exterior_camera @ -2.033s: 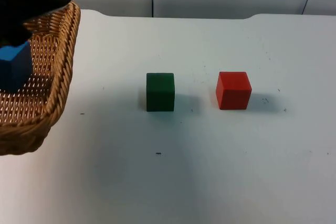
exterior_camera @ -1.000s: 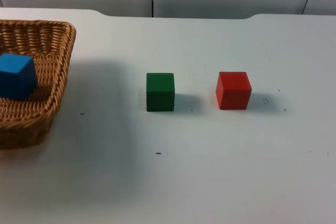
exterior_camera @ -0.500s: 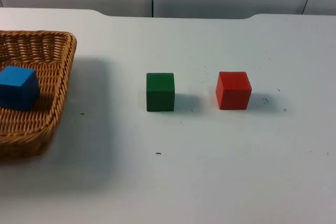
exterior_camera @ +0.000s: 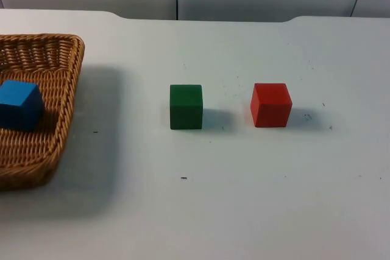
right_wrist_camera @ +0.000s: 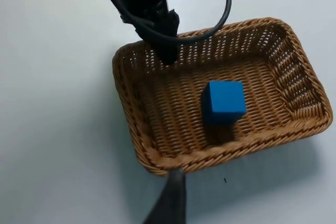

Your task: Pick up the basket with the left hand and place the blue cube into the basket with the right hand.

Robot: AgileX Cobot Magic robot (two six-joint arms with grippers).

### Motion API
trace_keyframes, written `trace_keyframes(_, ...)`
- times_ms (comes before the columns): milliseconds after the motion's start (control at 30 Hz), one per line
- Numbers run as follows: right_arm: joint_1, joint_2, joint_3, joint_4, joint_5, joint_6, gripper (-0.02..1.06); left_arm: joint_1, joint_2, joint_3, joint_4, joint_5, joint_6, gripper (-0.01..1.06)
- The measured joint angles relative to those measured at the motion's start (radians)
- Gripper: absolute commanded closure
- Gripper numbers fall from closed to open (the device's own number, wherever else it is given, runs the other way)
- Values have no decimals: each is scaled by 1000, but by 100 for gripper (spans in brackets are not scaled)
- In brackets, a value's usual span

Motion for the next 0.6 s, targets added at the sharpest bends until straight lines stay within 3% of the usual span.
trace_keyframes(33,0,0,0,0,0,0,27,0,0,0,0,0,0,19)
trace_keyframes(367,0,0,0,0,0,0,27,0,-48,-4,-18,153,-27,18)
trace_keyframes(600,0,-19,0,0,-17,-2,27,0,-171,-4,-15,161,-60,18)
